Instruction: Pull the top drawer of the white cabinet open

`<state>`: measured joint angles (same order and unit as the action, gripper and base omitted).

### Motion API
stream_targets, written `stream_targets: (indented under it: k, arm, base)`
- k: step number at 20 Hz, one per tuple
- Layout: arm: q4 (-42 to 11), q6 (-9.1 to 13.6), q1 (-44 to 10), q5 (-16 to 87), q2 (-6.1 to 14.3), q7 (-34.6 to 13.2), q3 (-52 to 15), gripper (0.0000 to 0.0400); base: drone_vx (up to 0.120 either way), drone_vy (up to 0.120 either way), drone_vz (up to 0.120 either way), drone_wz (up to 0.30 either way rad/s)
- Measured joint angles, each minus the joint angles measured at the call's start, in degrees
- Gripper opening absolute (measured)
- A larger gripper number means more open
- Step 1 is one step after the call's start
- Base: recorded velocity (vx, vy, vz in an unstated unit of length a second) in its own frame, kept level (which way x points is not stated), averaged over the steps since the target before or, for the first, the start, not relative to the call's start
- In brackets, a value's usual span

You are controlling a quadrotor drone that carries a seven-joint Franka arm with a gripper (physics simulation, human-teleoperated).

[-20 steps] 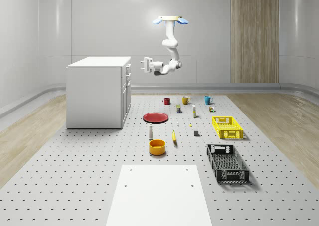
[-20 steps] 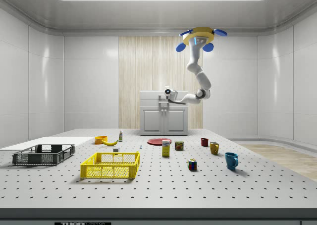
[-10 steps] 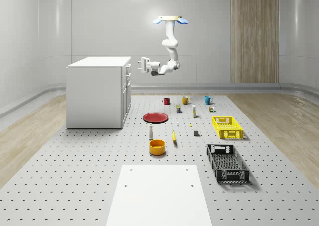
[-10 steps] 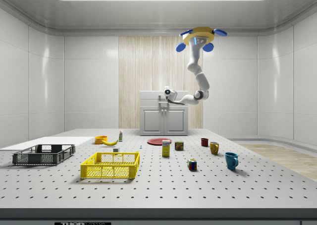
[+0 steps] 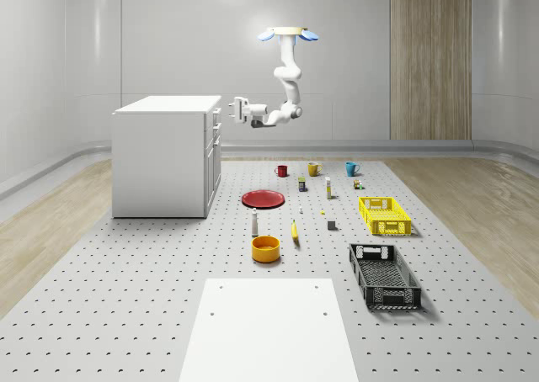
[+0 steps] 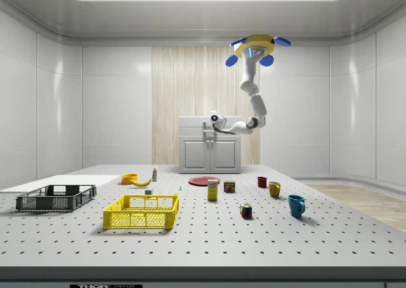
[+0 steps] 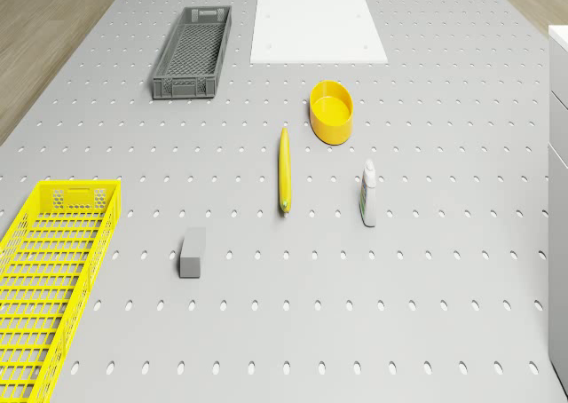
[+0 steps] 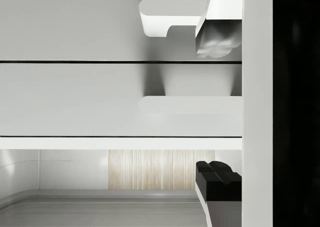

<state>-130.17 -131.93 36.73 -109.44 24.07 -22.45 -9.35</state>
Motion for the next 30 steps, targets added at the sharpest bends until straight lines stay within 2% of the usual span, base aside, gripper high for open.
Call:
stream_targets:
  k: [12, 23, 30]
  arm:
    - [4.37, -2.12, -2.58, -2.55, -4.21, 1.05, -5.24, 0.0305]
    - [6.01, -2.69, -4.83, -3.51, -5.66, 1.32, -8.23, 0.0305]
    - [7.88, -3.73, -5.96, -4.21, -7.35, 1.71, -10.39, 0.0305]
  base:
    - [0.000, 0.000, 0.000, 0.000]
    - [0.000, 0.000, 0.000, 0.000]
    - [0.000, 0.000, 0.000, 0.000]
